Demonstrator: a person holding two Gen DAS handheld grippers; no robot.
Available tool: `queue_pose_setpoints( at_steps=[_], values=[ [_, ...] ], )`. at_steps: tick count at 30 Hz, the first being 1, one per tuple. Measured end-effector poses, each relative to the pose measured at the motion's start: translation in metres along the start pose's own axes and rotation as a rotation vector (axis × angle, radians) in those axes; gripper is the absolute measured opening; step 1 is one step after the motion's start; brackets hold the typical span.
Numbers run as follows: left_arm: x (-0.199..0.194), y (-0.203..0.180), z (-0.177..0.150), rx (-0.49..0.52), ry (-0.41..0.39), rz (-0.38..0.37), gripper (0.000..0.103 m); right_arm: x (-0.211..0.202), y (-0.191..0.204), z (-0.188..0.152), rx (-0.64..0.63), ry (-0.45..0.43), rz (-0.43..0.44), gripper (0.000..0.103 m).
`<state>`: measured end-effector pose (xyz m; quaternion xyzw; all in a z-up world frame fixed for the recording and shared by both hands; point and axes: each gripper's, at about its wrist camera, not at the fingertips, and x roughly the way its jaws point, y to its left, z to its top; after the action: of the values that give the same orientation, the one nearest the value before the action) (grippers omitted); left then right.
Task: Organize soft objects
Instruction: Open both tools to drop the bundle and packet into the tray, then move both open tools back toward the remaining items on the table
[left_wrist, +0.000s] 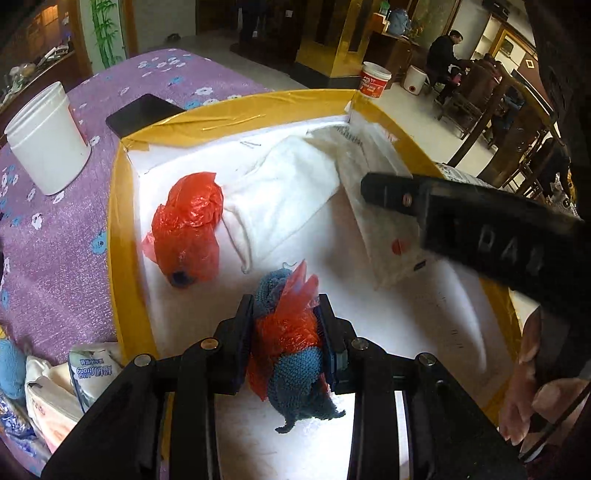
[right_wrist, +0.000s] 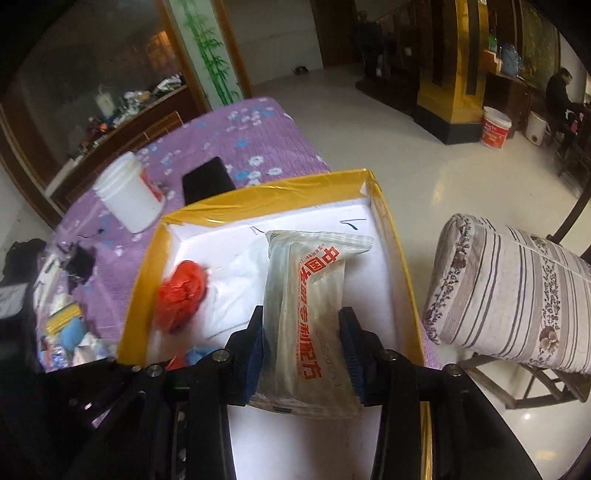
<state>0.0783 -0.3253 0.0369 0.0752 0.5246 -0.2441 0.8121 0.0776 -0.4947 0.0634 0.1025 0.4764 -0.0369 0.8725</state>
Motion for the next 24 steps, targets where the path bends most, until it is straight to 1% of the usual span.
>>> queue_pose_setpoints(
  at_steps=[1,2,3,4,5,7,9,10,12,13,14,15,17,19,24],
  values=[
    [0.000,-0.001,0.000,0.004,0.000,0.000,0.035,0.002,-0.003,0.000,0.015,-0.005,0.005,0.044],
    [0.000,-0.001,0.000,0.006,-0.004,-0.001,0.046,0.003,-0.003,0.002,0.026,-0.010,0.019,0.056],
    [-0.001,-0.001,0.001,0.008,-0.013,-0.001,0.059,0.003,-0.005,0.001,0.037,-0.012,0.028,0.063],
    [-0.003,-0.001,0.000,0.009,-0.025,-0.004,0.063,0.002,-0.008,-0.001,0.051,-0.020,0.033,0.069],
    [-0.007,-0.001,-0.001,0.011,-0.046,-0.012,0.067,-0.001,-0.010,-0.003,0.064,-0.034,0.046,0.068],
    [-0.015,-0.001,-0.005,0.022,-0.070,-0.008,0.067,-0.009,-0.012,-0.008,0.081,-0.055,0.059,0.067],
    [-0.027,0.000,-0.012,0.028,-0.095,-0.010,0.067,-0.027,-0.012,-0.019,0.103,-0.111,0.075,0.067],
    [-0.034,0.002,-0.017,0.032,-0.109,-0.018,0.067,-0.041,-0.010,-0.029,0.109,-0.155,0.093,0.067],
    [-0.050,0.005,-0.028,0.041,-0.134,-0.039,0.067,-0.061,-0.006,-0.046,0.116,-0.211,0.113,0.067],
    [-0.060,0.007,-0.035,0.044,-0.146,-0.049,0.067,-0.074,-0.004,-0.060,0.127,-0.251,0.134,0.069],
    [-0.066,0.009,-0.039,0.045,-0.155,-0.055,0.067,-0.080,-0.001,-0.066,0.129,-0.269,0.146,0.073],
    [-0.075,0.012,-0.045,0.046,-0.170,-0.063,0.067,-0.088,0.005,-0.076,0.119,-0.285,0.161,0.073],
    [-0.091,0.019,-0.057,0.053,-0.202,-0.075,0.067,-0.099,0.015,-0.087,0.088,-0.302,0.177,0.073],
    [-0.105,0.031,-0.071,0.054,-0.230,-0.069,0.067,-0.104,0.026,-0.095,0.074,-0.303,0.199,0.073],
    [-0.129,0.076,-0.109,0.012,-0.257,-0.021,0.067,-0.102,0.059,-0.106,0.029,-0.272,0.261,0.073]
  ],
)
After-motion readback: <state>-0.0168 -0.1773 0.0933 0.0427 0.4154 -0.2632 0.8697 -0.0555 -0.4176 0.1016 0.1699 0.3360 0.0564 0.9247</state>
